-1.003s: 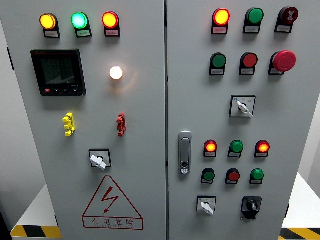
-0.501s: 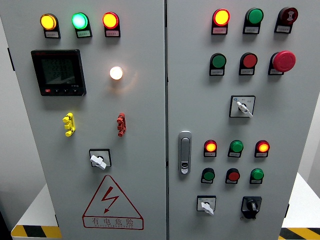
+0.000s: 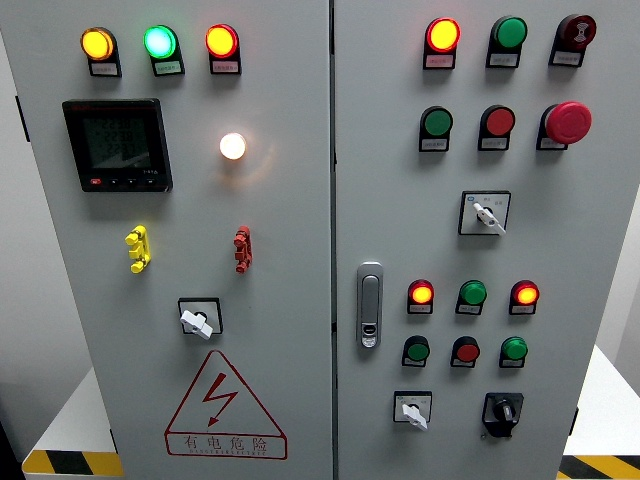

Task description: Turn on light switch 1

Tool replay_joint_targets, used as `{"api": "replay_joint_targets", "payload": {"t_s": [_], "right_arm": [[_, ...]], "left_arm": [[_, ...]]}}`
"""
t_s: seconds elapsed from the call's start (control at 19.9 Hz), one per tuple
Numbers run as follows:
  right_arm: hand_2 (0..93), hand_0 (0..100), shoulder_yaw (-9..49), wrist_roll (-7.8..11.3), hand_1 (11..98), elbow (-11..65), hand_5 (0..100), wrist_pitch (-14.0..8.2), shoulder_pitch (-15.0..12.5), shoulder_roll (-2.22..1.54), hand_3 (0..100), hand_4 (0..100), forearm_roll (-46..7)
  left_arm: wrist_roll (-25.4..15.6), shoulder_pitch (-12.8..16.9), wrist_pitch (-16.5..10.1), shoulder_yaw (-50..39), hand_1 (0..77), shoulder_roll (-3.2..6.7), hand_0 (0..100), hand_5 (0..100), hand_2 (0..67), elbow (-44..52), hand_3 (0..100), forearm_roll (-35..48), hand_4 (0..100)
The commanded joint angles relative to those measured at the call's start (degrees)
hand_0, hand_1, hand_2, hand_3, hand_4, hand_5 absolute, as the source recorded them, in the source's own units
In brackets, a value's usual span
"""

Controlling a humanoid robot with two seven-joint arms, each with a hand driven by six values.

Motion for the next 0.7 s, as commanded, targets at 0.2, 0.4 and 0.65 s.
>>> {"api": "replay_joint_targets", "payload": {"t_s": [0.2, 0.4, 0.65], "right_arm": [[0.0, 0, 0.0, 0.07, 22.6, 0.0, 15, 0.0, 0.0, 0.00, 11, 23, 0.0], [0.0, 0, 0.0, 0.07, 22.6, 0.0, 15, 0.0, 0.1, 0.00, 11, 23, 0.0], [0.0, 0, 0.0, -0.02, 22.5, 0.0, 15, 0.0, 0.0, 0.00, 11, 23, 0.0]], "left_arm": [[0.0, 2.9, 0.0, 0.2, 0.7, -0.48, 0, 4, 8.0, 0.5, 2, -0.2, 1], [0.5, 3.2, 0.1, 0.3, 0.4, -1.62, 0, 3, 6.8, 0.6, 1, -0.1, 0], [2.1, 3.2, 0.1, 0.5, 1.0, -1.80, 0, 2, 6.4, 0.5, 0, 0.0, 0]]}}
